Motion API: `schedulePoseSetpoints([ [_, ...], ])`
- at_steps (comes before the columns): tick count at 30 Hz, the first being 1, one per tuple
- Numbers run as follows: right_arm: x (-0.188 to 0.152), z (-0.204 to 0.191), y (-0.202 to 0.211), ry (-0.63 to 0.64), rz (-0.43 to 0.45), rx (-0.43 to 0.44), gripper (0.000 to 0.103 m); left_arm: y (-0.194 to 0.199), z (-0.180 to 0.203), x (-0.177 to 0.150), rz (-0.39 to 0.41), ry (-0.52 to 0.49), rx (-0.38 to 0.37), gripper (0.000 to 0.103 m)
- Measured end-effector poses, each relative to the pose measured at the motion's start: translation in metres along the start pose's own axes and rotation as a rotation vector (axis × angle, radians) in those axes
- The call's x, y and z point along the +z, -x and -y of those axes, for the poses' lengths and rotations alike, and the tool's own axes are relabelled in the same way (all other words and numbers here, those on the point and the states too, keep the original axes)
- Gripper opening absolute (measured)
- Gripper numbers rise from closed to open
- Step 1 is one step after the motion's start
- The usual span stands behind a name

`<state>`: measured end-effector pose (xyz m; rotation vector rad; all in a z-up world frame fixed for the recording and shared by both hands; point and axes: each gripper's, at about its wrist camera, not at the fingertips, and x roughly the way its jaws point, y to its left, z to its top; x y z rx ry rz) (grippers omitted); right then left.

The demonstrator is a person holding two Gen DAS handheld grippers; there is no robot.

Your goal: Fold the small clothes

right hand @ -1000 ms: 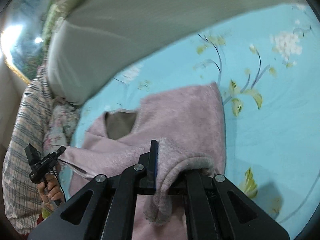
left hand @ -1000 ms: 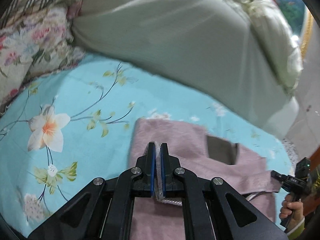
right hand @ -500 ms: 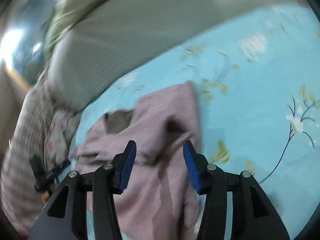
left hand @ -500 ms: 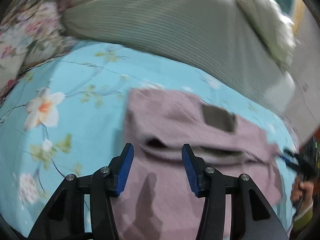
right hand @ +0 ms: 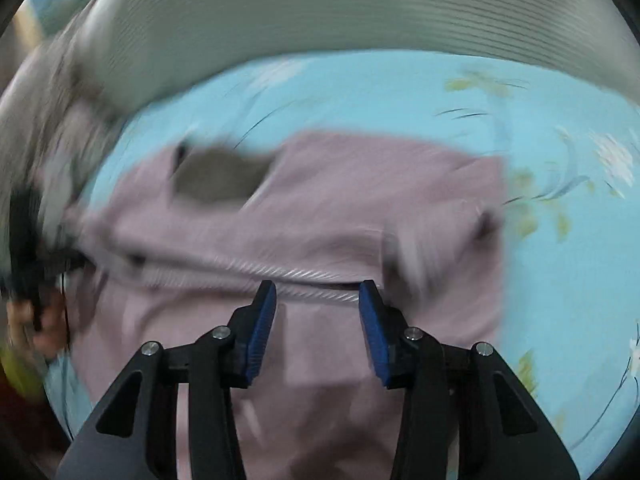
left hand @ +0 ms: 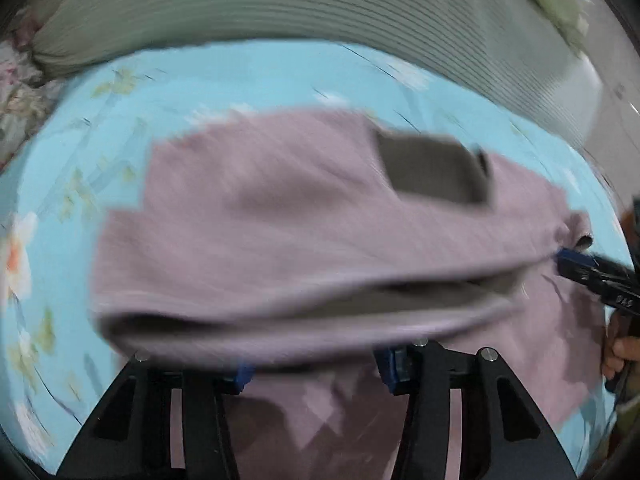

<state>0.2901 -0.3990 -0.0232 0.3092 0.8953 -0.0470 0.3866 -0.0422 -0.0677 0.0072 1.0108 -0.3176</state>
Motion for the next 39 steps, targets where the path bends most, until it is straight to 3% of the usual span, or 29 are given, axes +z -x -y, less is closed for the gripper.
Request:
schedulePoseSetpoints([
  [4, 0.008, 0.033, 0.012, -0.156, 0.089, 0.018, 0.044, -0.004, -0.038, 0.029, 0.030, 0.157, -0.009, 0.048],
  [9, -0.015, 0.027, 0.039, -0.159, 0.133, 0.020, 0.046, 0.015, -0.073, 0.028, 0.094, 0.316, -0.022, 0.052],
  [14, -0.016, 0.012, 0.056, -0.131, 0.178, 0.029, 0.051, 0.048, -0.074, -0.007, 0.138, 0.332, -0.011, 0.056],
  [18, -0.026, 0.005, 0.069, -0.153, 0.163, 0.073, 0.051, 0.082, -0.067, -0.048, 0.143, 0.337, -0.072, 0.056],
  [23, -0.074, -0.014, 0.077, -0.163, 0.128, 0.170, 0.055, 0.120, -0.046, -0.103, 0.173, 0.342, -0.153, 0.060],
  [28, -0.129, -0.026, 0.080, -0.182, 0.090, 0.232, 0.055, 0.138, -0.018, -0.154, 0.141, 0.331, -0.241, 0.061],
  [33, -0.158, -0.031, 0.083, -0.216, 0.078, 0.271, 0.055, 0.140, -0.005, -0.193, 0.110, 0.343, -0.285, 0.066],
  [39, -0.161, -0.038, 0.094, -0.204, 0.082, 0.285, 0.055, 0.110, -0.023, -0.204, 0.057, 0.492, -0.312, 0.070],
])
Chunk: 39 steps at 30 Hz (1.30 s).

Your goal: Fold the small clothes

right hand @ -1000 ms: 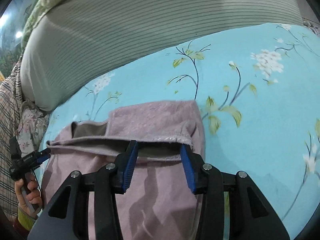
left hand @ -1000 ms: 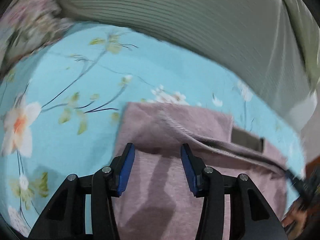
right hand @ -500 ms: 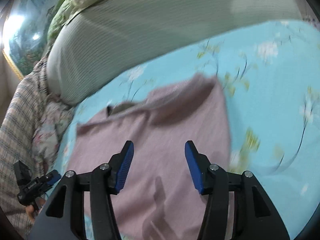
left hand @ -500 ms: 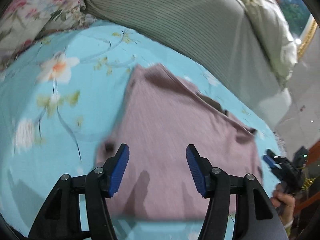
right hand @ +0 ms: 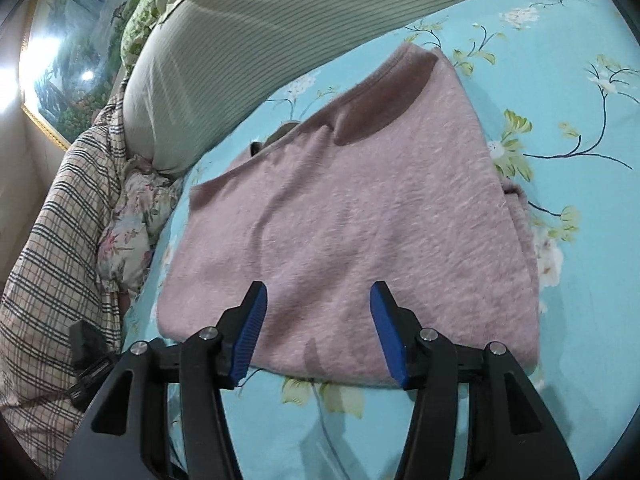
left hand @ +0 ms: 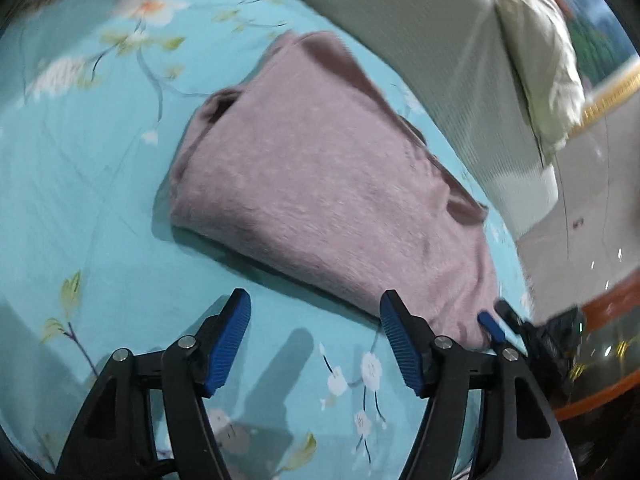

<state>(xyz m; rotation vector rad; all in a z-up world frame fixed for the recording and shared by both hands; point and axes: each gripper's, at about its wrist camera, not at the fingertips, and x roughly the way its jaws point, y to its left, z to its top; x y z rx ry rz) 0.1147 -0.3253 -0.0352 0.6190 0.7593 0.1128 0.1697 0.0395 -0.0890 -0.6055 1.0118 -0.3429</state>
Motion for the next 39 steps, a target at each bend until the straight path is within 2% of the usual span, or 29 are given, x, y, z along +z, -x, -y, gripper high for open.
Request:
schedulePoseSetpoints([
  [4, -0.001, -0.003, 0.001, 0.003, -0.009, 0.001, 0.055, -0.010, -0.007, 0.010, 0.032, 0.050, -0.011, 0.071],
  [14, -0.005, -0.005, -0.003, -0.010, -0.027, 0.008, 0.055, -0.028, -0.017, 0.051, 0.127, 0.154, 0.019, 0.071],
  [17, 0.002, -0.001, -0.004, -0.021, -0.028, 0.008, 0.055, -0.032, -0.012, 0.059, 0.151, 0.127, 0.095, 0.045],
  [18, 0.004, 0.000, -0.005, -0.022, -0.030, 0.009, 0.055, -0.033, -0.012, 0.061, 0.150, 0.120, 0.102, 0.031],
  [19, 0.008, 0.002, -0.005, -0.024, -0.032, 0.011, 0.055, -0.033, -0.011, 0.063, 0.148, 0.111, 0.100, 0.022],
  [20, 0.011, 0.004, -0.006, -0.025, -0.034, 0.008, 0.055, -0.033, -0.009, 0.065, 0.147, 0.101, 0.096, 0.018],
  [22, 0.022, 0.008, -0.006, -0.032, -0.032, 0.002, 0.055, -0.030, 0.002, 0.066, 0.164, 0.056, 0.113, 0.012],
  [25, 0.041, 0.013, -0.003, -0.033, -0.017, 0.010, 0.055, -0.019, 0.035, 0.064, 0.200, -0.056, 0.115, 0.010],
  [30, 0.070, 0.011, -0.001, -0.021, -0.003, 0.032, 0.055, -0.015, 0.116, 0.049, 0.220, -0.316, 0.049, 0.009],
  [32, 0.076, 0.009, -0.003, -0.021, -0.009, 0.065, 0.055, -0.025, 0.156, 0.033, 0.209, -0.449, 0.036, 0.009],
  [34, 0.081, 0.006, -0.010, -0.032, -0.032, 0.120, 0.055, -0.037, 0.180, 0.016, 0.188, -0.544, 0.032, 0.009],
  [36, 0.084, 0.003, -0.018, -0.030, -0.057, 0.150, 0.056, -0.056, 0.199, -0.001, 0.143, -0.619, 0.013, 0.009],
  [39, 0.088, 0.000, -0.036, -0.023, -0.110, 0.162, 0.060, -0.077, 0.208, -0.019, 0.089, -0.666, 0.005, 0.009],
])
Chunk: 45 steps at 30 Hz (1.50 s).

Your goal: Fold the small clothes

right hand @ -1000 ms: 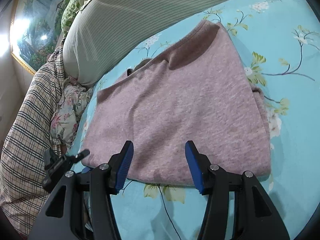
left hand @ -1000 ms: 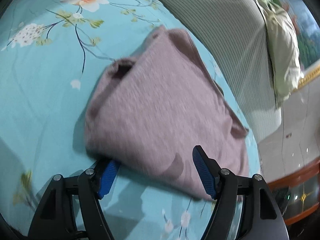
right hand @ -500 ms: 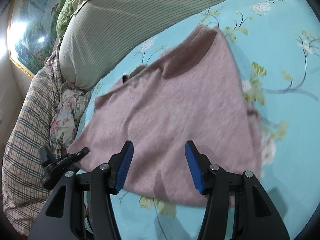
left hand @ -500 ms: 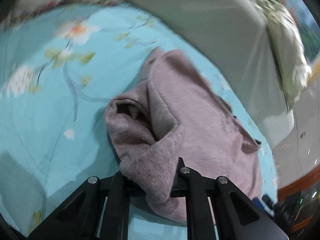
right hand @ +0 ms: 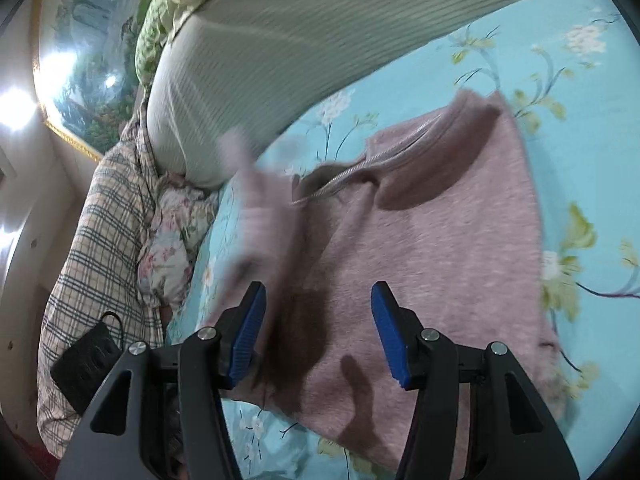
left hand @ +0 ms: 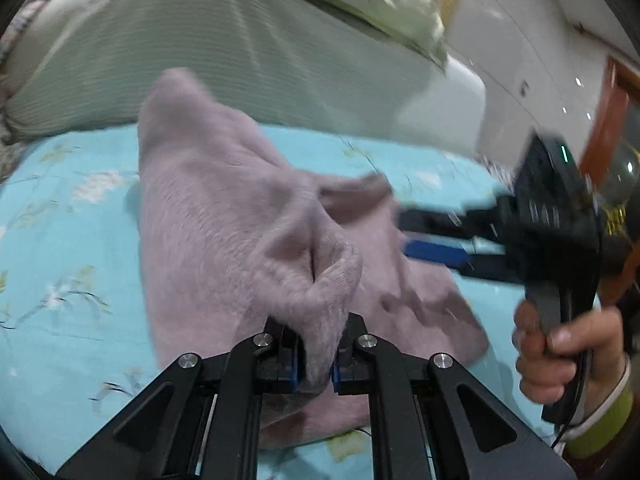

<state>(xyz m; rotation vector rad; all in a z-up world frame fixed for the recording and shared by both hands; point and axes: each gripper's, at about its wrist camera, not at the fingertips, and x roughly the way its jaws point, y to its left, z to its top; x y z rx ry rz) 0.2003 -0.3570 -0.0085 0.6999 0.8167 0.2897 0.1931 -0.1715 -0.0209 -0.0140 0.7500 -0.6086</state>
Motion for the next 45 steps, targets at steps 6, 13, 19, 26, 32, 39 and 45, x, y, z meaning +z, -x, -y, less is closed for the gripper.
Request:
schedulePoseSetpoints([
  [6, 0.020, 0.007, -0.045, -0.025, -0.088, 0.024, 0.061, -0.017, -0.005, -0.016, -0.059, 0.031, -0.037, 0.009],
  [13, 0.060, -0.010, -0.110, 0.045, -0.144, -0.032, 0.060, -0.012, -0.009, -0.012, -0.047, 0.042, -0.049, 0.009],
  [19, 0.073, -0.020, -0.130, 0.099, -0.126, -0.054, 0.020, -0.010, -0.006, -0.013, -0.041, 0.046, -0.045, 0.009],
  [26, 0.073, -0.023, -0.055, 0.112, 0.019, 0.006, 0.015, 0.000, -0.001, -0.009, -0.032, 0.060, -0.087, 0.009],
  [32, 0.071, 0.007, 0.004, 0.133, 0.108, -0.110, 0.015, 0.000, 0.047, -0.001, -0.014, -0.019, -0.200, 0.009],
  [39, 0.065, 0.071, 0.008, 0.016, 0.088, -0.204, 0.015, -0.061, 0.084, -0.014, -0.153, -0.032, -0.285, 0.010],
  [45, 0.064, 0.072, 0.020, 0.041, 0.128, -0.245, 0.015, -0.059, 0.094, -0.011, -0.137, -0.082, -0.315, 0.010],
])
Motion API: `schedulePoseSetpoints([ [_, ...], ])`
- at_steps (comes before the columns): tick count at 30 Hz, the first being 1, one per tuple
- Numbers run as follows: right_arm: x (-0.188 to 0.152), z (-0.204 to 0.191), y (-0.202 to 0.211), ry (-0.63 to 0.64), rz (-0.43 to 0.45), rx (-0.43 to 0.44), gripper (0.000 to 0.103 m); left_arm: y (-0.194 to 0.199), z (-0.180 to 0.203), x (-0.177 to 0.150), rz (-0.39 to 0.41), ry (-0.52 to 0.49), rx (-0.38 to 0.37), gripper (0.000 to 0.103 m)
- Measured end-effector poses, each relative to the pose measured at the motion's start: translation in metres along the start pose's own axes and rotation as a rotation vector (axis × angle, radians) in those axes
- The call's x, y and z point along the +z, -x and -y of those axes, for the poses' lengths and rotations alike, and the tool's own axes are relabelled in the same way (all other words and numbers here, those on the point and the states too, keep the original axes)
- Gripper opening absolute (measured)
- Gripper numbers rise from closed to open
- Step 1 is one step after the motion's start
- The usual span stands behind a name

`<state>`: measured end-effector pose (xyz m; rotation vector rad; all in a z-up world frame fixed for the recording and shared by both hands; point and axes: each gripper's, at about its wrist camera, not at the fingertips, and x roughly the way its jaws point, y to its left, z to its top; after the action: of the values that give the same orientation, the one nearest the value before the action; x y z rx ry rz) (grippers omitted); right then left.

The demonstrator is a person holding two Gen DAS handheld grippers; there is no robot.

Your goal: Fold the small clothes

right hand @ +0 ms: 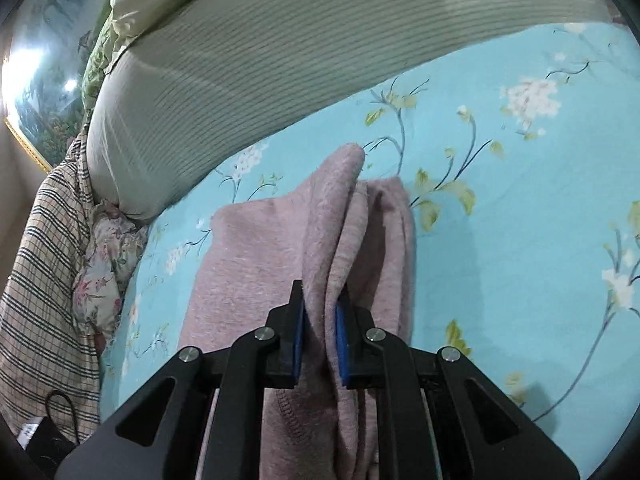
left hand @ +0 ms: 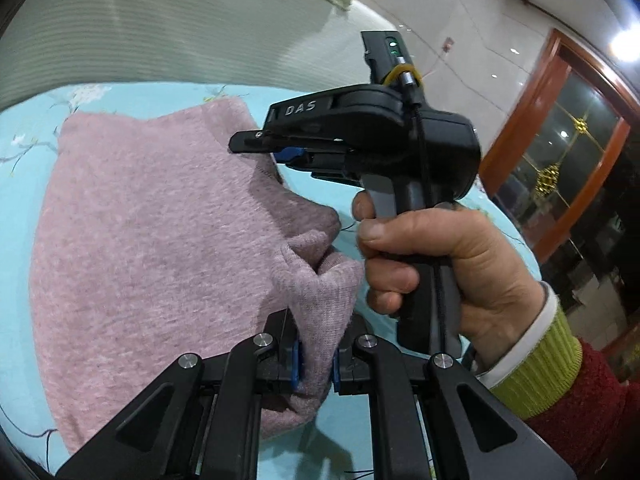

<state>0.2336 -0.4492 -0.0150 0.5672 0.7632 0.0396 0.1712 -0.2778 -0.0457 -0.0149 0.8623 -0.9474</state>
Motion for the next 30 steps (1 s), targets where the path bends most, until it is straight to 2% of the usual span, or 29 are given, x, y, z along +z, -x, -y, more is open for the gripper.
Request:
schedulePoseSetpoints([
  [4, -0.005, 0.008, -0.010, -0.006, -0.030, -0.029, 0.017, -0.011, -0.021, -0.008, -0.054, 0.017, -0.008, 0.012],
  [6, -0.005, 0.009, -0.005, -0.020, -0.026, -0.030, 0.023, -0.013, -0.032, -0.012, -0.087, 0.040, -0.003, 0.013],
  [7, -0.006, 0.008, -0.002, -0.022, -0.024, -0.037, 0.030, -0.011, -0.038, -0.015, -0.096, 0.059, -0.008, 0.017],
  [8, -0.007, 0.007, 0.002, -0.021, -0.017, -0.041, 0.038, -0.009, -0.039, -0.015, -0.098, 0.068, -0.014, 0.022],
  [9, -0.009, 0.006, 0.010, -0.017, -0.001, -0.047, 0.043, -0.004, -0.042, -0.016, -0.100, 0.078, -0.032, 0.034],
  [10, -0.011, 0.006, 0.015, -0.013, 0.008, -0.048, 0.054, 0.005, -0.044, -0.018, -0.093, 0.084, -0.041, 0.049],
  [11, -0.014, 0.005, 0.022, -0.012, 0.019, -0.041, 0.063, 0.015, -0.048, -0.019, -0.079, 0.083, -0.035, 0.055],
  [12, -0.017, 0.003, 0.026, -0.016, 0.024, -0.030, 0.066, 0.025, -0.051, -0.020, -0.064, 0.081, -0.025, 0.062],
  [17, -0.035, 0.006, 0.034, -0.057, -0.003, 0.013, 0.067, 0.073, -0.085, -0.023, -0.014, 0.138, 0.018, 0.074],
  [21, -0.048, 0.009, 0.029, -0.064, -0.042, 0.030, 0.071, 0.099, -0.127, -0.022, 0.021, 0.213, 0.092, 0.081],
  [26, -0.055, 0.016, 0.023, -0.091, -0.072, 0.048, 0.072, 0.097, -0.170, -0.020, 0.000, 0.329, 0.143, 0.081],
  [30, -0.055, 0.020, 0.016, -0.100, -0.090, 0.068, 0.072, 0.089, -0.175, -0.018, -0.024, 0.381, 0.139, 0.081],
])
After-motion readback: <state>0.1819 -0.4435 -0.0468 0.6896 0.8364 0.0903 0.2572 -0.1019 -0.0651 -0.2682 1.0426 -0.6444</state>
